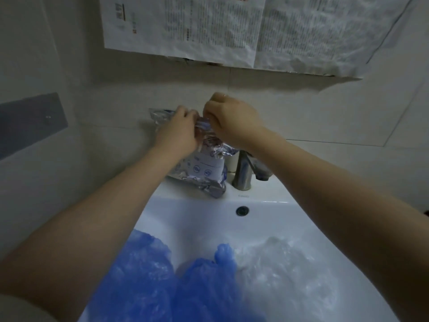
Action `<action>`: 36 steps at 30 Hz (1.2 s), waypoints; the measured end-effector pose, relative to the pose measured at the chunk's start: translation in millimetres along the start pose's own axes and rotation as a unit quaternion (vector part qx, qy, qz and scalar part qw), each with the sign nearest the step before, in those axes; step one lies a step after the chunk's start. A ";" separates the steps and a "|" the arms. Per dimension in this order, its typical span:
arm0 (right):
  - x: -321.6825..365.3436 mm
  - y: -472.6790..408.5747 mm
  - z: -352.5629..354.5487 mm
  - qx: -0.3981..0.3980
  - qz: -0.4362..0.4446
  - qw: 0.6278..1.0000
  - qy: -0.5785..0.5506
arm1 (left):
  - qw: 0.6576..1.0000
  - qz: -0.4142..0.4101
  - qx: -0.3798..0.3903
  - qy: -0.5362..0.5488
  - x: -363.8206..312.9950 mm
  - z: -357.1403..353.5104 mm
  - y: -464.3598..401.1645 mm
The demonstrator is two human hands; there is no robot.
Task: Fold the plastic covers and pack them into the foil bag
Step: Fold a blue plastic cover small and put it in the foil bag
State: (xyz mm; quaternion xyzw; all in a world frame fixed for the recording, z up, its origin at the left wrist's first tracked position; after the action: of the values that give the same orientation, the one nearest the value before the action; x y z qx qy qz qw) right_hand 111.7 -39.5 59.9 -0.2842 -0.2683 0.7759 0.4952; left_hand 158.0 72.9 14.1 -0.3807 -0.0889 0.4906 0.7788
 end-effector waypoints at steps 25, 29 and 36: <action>57.1 198.6 -37.2 0.398 -0.152 0.874 -0.233 | 0.992 -0.092 0.012 0.090 -77.9 34.5 86.0; 4.7 199.1 -3.0 0.216 -0.271 0.889 -0.300 | 0.969 -0.115 0.212 0.046 -97.7 5.6 108.0; -37.9 242.6 26.4 0.019 -0.440 0.772 -0.459 | 0.945 0.011 0.313 0.091 -112.8 -27.2 145.0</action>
State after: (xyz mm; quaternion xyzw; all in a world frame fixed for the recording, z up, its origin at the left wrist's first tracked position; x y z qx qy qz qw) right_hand -43.1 -166.7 -84.4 0.2638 -0.5449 0.5165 0.6056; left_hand 14.2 -1.5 -76.9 -0.1617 0.1445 0.4652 0.8582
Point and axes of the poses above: each hand's wrist, its own y-axis away from the middle knuckle, its own z-axis out of the back of the hand, x = y × z, the point moved 3 cm from there along -y, towards the middle knuckle, and after that the axes turned 10 degrees about -x, right-handed, at the moved point
